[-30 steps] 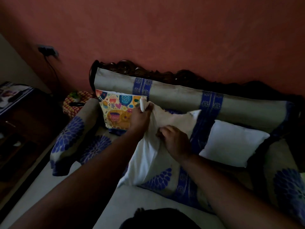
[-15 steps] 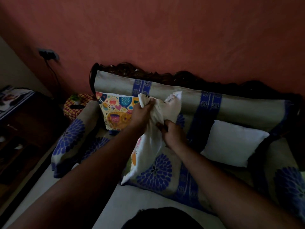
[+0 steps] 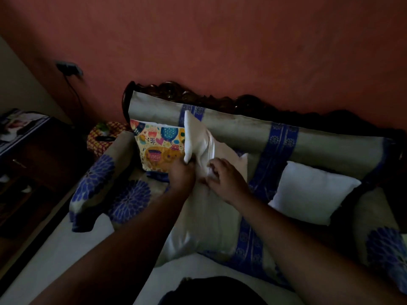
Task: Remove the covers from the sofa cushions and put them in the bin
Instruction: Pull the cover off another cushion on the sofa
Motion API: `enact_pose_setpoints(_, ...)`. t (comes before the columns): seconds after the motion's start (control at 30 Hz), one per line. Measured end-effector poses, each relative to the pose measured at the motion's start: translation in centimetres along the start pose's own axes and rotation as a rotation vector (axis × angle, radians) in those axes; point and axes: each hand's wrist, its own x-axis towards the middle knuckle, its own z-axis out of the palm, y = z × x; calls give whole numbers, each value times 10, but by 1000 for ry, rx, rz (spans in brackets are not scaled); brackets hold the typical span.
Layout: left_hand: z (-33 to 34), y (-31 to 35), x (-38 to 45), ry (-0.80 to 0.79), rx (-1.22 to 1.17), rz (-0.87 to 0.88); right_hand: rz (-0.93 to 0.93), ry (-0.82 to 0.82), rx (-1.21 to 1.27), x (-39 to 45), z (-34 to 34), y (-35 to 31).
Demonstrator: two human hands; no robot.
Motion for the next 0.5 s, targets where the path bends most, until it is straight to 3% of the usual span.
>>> enact_pose_setpoints(0.13,2,-1,1,-31,-74,-20,-39,103,-90,-31,10,11)
enact_pose_setpoints(0.37,5,0,1,-92,145,265,44,5,-258,-31,9,16)
enact_pose_setpoints(0.5,1,15,-1,-33,128,316,-26,113,-280,-19,7,6)
